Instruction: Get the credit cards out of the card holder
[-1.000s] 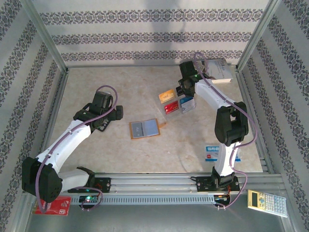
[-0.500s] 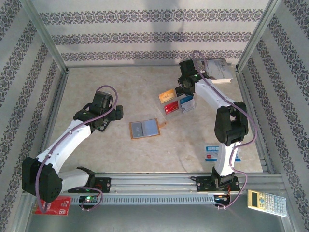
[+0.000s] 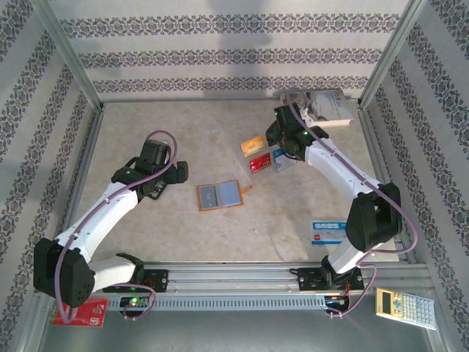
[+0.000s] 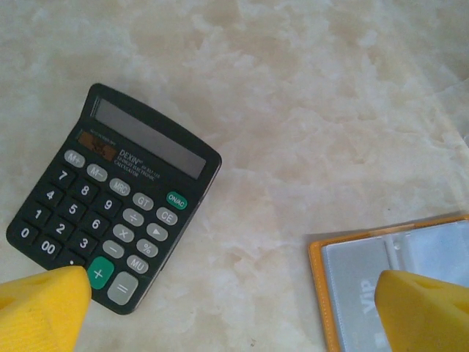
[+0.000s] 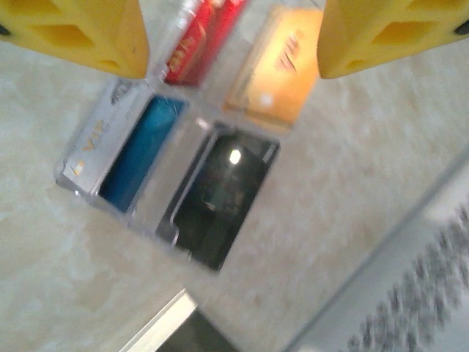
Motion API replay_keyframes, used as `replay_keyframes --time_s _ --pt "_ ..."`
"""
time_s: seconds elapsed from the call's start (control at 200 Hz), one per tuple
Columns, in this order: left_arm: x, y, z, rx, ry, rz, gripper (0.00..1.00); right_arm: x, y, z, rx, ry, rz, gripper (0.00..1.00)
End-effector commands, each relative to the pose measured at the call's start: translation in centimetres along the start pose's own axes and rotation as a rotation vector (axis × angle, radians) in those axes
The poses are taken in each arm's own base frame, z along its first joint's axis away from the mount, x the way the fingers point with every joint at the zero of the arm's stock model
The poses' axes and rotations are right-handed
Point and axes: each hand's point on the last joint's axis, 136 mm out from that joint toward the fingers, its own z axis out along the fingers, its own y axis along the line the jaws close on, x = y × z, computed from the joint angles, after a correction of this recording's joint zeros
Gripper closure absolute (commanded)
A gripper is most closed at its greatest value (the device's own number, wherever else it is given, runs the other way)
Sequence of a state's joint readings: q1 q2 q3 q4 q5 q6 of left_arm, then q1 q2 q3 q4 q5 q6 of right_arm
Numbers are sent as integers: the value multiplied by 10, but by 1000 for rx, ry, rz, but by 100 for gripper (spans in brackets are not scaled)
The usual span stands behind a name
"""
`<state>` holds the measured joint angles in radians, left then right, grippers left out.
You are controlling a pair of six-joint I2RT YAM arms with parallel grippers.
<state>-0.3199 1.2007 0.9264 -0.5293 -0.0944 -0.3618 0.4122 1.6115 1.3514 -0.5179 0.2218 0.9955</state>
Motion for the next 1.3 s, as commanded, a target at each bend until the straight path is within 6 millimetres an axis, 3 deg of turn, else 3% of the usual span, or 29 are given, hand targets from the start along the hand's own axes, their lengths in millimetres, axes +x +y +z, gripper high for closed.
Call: replay_keyframes --time_s 0.0,0.095,0.345,0.57,0.794,0.964,1.294 --pt "13 -3 6 50 28 -94 0 42 -1 -2 -29 76 -282 26" --pt "25 -4 13 69 49 -148 0 77 3 -10 -79 98 -422 2" --pt "48 4 25 89 80 -261 0 176 38 -25 -310 285 -659 2" --pt "56 23 24 70 70 -332 0 246 54 -16 -329 400 -834 8" --pt "51 35 17 66 37 -372 0 274 56 1 -275 445 -898 13" --pt "46 33 18 86 22 -379 0 294 51 13 -228 514 -982 14" --pt "48 35 22 78 27 -375 0 301 37 34 -120 541 -1017 16"
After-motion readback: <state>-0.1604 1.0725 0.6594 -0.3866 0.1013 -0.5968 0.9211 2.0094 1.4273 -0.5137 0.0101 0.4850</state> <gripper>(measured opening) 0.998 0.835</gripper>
